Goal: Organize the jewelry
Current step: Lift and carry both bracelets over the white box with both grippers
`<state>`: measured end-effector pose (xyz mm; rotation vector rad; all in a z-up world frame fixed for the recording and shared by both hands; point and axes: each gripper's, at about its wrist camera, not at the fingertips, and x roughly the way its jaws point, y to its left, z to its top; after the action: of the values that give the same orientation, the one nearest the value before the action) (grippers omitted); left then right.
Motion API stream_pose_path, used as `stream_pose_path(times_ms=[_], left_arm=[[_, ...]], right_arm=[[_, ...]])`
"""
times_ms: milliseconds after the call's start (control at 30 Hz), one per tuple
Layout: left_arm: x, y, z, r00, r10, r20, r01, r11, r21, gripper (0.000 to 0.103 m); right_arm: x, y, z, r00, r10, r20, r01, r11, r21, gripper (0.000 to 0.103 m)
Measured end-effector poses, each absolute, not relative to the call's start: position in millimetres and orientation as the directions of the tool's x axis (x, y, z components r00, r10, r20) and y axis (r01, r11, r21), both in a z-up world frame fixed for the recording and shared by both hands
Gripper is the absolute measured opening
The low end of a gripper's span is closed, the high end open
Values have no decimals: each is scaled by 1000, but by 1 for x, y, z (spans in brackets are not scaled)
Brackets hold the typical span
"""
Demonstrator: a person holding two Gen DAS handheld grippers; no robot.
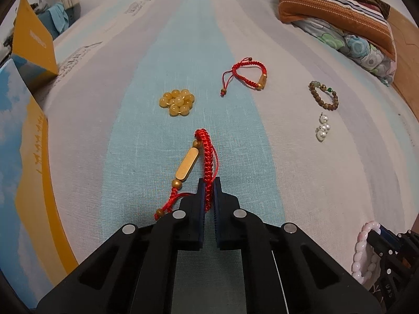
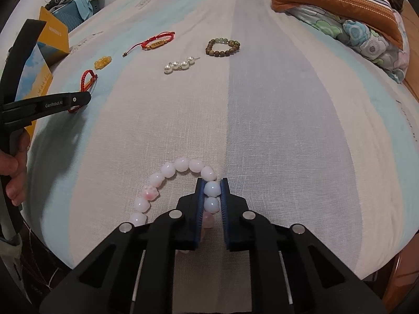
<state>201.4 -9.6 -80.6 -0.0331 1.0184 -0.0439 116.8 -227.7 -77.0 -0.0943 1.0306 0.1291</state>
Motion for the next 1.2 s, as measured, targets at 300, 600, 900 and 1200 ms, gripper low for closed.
stream_pose_path(times_ms=[300, 600, 900, 1200], left_arm=[[200, -9, -72, 531, -54, -845, 20, 998, -51, 5], [194, -9, -60, 549, -44, -835, 20, 999, -39, 5], [187, -5, -41, 569, -34, -822, 15, 999, -30, 5], [179, 0, -20, 589, -32, -808, 11, 999, -31, 5]], right_arm=[[115, -229, -72, 510, 68, -858, -147, 989, -9, 11], [113, -228, -62, 525, 72, -848, -144, 990, -5, 11], [112, -225, -44, 554, 82, -828, -143, 990, 2, 11], [115, -220, -15, 596, 95, -798, -145, 989, 9, 11]])
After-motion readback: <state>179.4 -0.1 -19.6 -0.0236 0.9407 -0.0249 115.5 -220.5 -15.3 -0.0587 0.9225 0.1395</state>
